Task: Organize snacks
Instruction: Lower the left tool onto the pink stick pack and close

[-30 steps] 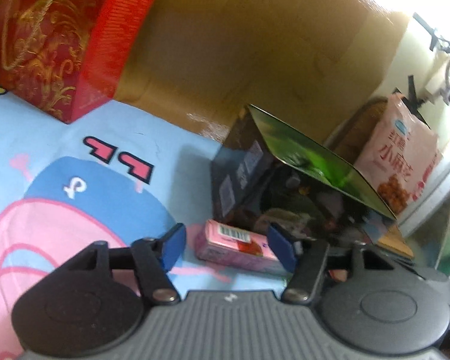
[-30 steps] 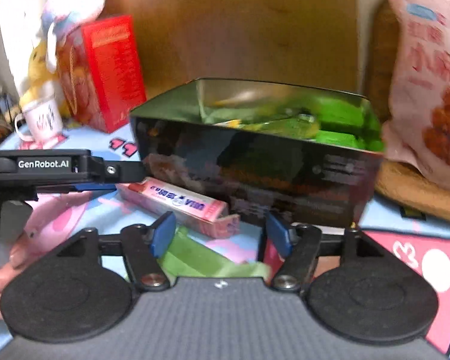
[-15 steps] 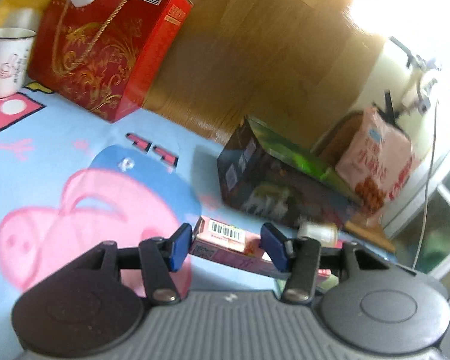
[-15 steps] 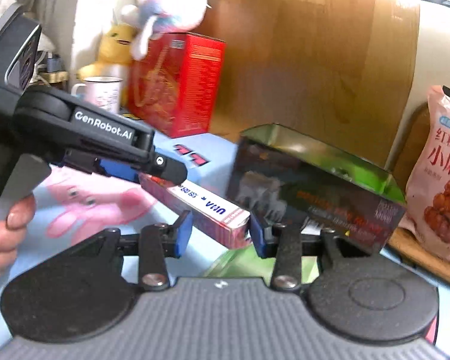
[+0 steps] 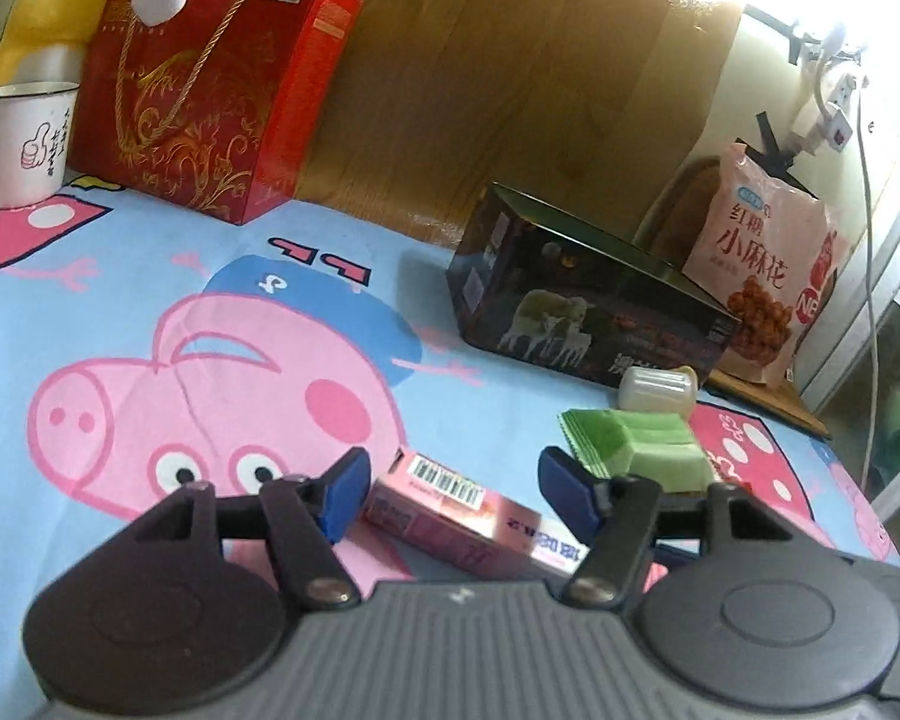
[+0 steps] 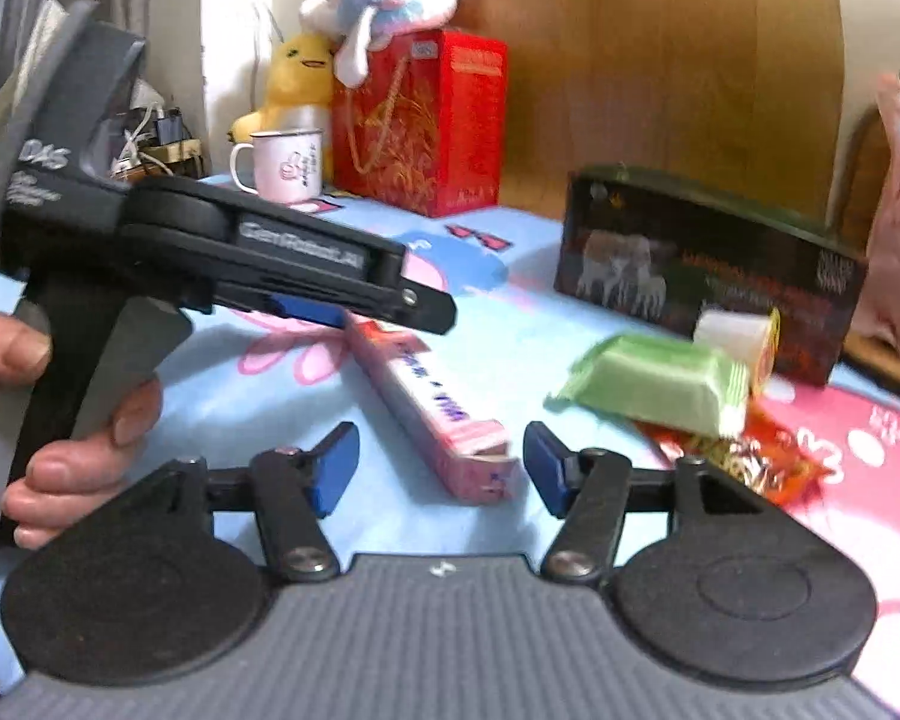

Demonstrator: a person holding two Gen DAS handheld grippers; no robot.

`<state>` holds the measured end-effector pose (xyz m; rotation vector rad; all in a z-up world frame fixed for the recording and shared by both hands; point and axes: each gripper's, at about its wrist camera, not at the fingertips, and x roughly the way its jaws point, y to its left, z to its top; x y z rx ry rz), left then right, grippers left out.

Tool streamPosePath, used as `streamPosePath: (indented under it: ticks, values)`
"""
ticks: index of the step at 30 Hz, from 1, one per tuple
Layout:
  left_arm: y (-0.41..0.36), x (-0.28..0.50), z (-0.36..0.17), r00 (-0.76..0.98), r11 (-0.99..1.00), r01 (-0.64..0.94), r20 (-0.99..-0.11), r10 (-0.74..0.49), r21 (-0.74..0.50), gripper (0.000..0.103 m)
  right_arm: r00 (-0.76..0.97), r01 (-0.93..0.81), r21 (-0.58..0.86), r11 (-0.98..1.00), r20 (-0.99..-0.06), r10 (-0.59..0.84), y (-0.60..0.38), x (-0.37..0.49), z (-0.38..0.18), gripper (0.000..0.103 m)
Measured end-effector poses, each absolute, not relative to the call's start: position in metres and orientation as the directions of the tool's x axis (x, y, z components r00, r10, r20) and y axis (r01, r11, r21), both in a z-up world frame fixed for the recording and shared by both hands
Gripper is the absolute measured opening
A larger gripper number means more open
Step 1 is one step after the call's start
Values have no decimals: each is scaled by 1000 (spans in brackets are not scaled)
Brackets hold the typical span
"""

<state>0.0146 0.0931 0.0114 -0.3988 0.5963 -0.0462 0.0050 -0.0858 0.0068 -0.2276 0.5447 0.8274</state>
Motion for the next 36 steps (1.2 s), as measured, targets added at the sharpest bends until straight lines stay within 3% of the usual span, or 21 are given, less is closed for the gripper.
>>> streamPosePath:
  ticks: [5,9,32,34,36]
  values:
    - [96,15,10,828,913,-69,-534,-172,-401,67,520,-745,71,663,-560,645,-89,9,4,78]
    - [100,16,10,830,903,-69,-527,-184,-424,75,520,-747,67,662,-562,643,-88,7,2,78]
    - [101,16,8,830,892,-58,-518,-206,-448,80,508,-746,98,659,-556,658,-91,8,1,80]
    - [103,16,8,832,885,-51,-510,-219,-464,83,508,-746,97,659,-556,658,-91,8,1,80]
    - [104,15,9,834,880,-39,-501,-233,-474,92,507,-746,99,658,-556,659,-91,8,1,80]
